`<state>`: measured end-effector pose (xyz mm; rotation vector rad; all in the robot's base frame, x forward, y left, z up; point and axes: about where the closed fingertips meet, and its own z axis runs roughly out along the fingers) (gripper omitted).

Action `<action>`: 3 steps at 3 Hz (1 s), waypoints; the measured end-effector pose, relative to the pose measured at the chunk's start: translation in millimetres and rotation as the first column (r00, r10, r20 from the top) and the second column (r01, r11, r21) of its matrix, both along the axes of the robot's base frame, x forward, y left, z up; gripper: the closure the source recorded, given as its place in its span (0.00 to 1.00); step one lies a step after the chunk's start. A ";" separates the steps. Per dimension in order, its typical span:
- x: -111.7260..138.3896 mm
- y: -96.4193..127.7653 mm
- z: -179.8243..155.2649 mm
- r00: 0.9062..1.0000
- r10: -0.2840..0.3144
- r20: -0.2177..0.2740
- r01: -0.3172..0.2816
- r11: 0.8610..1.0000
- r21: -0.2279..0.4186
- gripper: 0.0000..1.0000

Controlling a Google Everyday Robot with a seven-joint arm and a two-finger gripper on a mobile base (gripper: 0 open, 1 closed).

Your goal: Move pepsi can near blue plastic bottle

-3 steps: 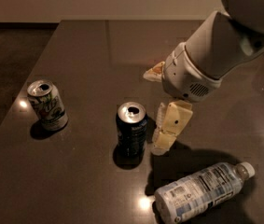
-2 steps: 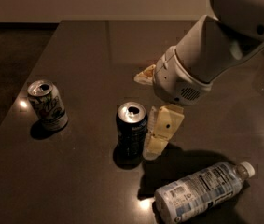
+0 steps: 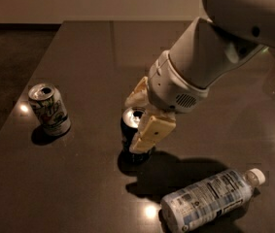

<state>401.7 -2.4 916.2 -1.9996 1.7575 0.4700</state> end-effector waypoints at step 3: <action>-7.9 -34.4 20.1 0.999 -0.031 -0.017 0.031 0.999 -0.009 1.00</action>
Offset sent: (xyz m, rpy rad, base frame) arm -0.0033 -0.0319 0.0232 0.0060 0.0251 -0.0337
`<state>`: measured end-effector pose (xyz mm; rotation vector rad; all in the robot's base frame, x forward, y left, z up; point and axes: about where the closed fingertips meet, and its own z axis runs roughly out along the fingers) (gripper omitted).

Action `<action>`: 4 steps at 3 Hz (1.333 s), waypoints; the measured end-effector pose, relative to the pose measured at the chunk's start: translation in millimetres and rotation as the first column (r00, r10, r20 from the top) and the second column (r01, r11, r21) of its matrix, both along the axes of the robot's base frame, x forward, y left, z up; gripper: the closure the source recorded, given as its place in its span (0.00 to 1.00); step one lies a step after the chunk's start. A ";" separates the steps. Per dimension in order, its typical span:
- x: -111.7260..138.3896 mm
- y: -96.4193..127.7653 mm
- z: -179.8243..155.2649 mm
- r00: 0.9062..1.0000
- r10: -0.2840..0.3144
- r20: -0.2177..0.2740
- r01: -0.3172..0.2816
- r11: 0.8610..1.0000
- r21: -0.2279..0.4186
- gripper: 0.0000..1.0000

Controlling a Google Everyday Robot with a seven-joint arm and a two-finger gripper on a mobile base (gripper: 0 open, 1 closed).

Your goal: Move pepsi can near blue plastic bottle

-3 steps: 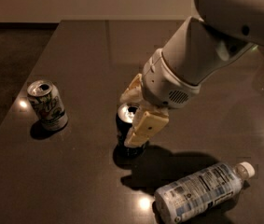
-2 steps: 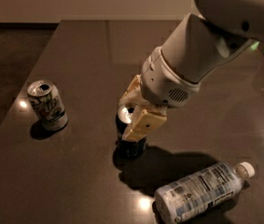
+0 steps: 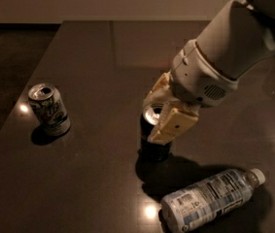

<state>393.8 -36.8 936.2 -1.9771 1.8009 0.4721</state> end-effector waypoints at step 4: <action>-26.6 -79.7 -11.9 1.000 -0.027 0.016 0.028 0.999 -0.022 0.63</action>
Offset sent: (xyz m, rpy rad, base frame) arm -0.0172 -0.0776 -0.0155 -0.0420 -0.0198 -0.0289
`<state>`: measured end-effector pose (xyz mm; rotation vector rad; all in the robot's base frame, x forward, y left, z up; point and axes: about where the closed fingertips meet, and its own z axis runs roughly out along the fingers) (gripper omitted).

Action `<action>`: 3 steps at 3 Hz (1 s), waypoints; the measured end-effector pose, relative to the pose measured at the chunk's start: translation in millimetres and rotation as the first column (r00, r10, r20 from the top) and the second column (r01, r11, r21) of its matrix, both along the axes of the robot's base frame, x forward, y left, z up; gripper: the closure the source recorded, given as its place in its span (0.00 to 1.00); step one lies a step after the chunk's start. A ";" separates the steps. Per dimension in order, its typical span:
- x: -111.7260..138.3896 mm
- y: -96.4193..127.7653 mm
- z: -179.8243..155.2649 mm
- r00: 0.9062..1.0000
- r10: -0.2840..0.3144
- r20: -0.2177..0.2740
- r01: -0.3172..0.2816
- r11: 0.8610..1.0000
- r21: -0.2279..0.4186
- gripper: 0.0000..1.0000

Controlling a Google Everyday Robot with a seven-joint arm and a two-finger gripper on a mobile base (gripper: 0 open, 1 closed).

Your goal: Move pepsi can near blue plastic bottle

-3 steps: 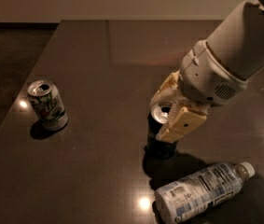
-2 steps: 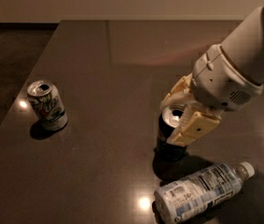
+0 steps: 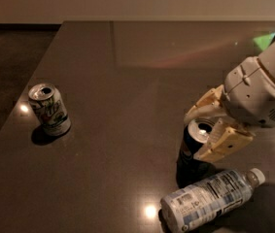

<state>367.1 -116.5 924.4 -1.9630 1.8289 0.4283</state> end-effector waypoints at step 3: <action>-2.7 -1.8 3.0 1.000 -0.002 0.014 0.002 1.000 -0.002 0.00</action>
Offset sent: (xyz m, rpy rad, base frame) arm -0.0025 -0.0038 0.0002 0.0002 -0.0027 -0.0014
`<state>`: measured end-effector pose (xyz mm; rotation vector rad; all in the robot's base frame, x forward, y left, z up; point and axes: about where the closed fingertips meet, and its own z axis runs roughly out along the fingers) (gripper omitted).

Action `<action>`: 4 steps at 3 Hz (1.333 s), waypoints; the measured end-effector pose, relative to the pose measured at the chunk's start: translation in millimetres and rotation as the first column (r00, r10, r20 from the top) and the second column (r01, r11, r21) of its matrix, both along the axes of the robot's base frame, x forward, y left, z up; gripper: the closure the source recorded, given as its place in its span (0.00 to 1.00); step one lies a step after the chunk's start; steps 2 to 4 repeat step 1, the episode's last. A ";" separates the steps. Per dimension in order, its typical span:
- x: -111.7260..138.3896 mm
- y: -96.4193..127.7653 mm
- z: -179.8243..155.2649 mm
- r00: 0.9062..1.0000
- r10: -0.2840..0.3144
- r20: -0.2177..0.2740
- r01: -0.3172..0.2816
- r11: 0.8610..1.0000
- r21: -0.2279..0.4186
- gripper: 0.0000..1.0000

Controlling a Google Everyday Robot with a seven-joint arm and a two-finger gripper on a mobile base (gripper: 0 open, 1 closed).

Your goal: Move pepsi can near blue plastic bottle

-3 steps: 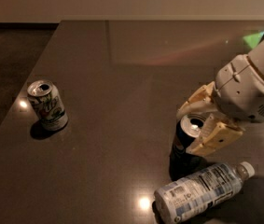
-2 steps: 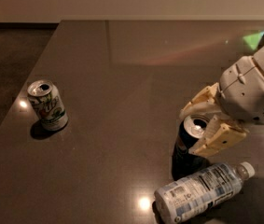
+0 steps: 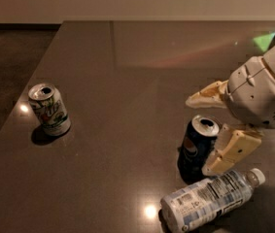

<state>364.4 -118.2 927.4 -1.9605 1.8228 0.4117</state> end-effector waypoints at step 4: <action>0.0 0.1 0.1 1.000 0.000 0.000 0.000 1.000 0.000 0.00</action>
Offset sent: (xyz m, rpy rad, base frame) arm 0.0000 0.0000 0.0000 0.0000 0.0000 0.0000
